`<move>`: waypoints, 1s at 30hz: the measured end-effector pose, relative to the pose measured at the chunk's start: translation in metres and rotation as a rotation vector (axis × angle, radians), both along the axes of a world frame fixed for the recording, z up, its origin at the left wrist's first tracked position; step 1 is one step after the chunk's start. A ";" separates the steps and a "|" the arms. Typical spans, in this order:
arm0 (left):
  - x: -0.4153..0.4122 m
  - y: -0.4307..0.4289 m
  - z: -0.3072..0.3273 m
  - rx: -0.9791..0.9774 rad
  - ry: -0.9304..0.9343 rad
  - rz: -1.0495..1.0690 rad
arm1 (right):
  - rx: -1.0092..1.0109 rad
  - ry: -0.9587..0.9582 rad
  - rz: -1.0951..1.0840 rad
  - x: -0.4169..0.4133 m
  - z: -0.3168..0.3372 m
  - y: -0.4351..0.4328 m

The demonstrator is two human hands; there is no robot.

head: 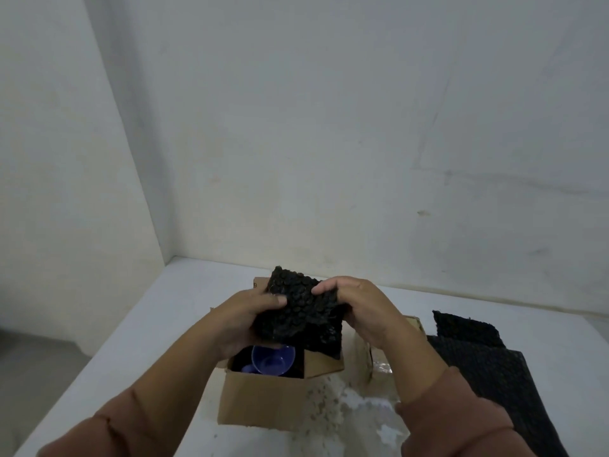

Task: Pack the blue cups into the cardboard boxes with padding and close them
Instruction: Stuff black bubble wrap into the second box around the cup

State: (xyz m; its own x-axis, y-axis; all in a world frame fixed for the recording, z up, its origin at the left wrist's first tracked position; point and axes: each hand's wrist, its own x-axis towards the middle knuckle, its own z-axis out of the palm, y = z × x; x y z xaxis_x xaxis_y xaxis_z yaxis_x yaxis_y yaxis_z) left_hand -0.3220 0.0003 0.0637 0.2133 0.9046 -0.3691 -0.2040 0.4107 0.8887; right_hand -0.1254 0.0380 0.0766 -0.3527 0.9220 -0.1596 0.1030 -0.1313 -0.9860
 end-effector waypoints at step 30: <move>-0.034 0.009 -0.070 0.292 1.225 -0.526 | 0.444 -1.150 0.662 -0.045 -0.055 0.007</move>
